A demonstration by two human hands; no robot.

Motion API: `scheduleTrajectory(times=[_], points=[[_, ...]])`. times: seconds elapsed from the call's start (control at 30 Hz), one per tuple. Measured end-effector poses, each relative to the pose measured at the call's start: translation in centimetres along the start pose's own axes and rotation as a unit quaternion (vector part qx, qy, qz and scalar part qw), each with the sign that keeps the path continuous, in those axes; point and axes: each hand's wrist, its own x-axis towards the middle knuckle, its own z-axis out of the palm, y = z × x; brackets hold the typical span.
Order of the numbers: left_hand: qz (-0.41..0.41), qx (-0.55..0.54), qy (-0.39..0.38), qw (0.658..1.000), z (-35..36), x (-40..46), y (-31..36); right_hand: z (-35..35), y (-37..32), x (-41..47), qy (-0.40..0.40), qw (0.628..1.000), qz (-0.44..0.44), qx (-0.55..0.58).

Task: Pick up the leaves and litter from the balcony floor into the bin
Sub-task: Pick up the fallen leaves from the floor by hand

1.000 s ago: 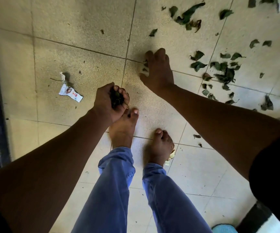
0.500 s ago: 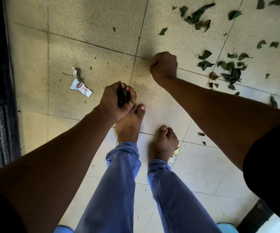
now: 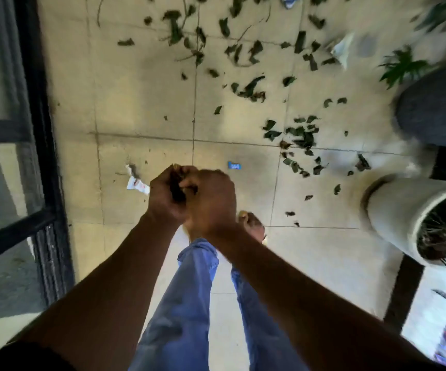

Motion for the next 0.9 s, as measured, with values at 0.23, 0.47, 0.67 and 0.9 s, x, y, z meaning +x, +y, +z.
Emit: scheduleTrajectory(times=[0.23, 0.47, 0.67, 0.9], points=[[0.034, 0.075, -0.069, 0.994, 7.2, -5.3, -1.5, -3.8, -2.5, -2.4, 0.021, 0.998, 0.012, -0.057], [-0.01, 0.142, -0.061, 0.988, 10.1, -0.8, -4.9, -9.7, 0.7, -3.8, 0.225, 0.973, 0.006, 0.043], [-0.106, 0.058, -0.064, 0.991, 11.4, 6.4, -7.4, -7.6, 20.2, -5.8, 0.289, 0.909, 0.267, 0.138], [-0.122, 0.134, -0.021, 0.983, 7.3, 14.6, -10.3, 0.7, 39.4, -7.2, 0.147, 0.801, 0.565, 0.133]])
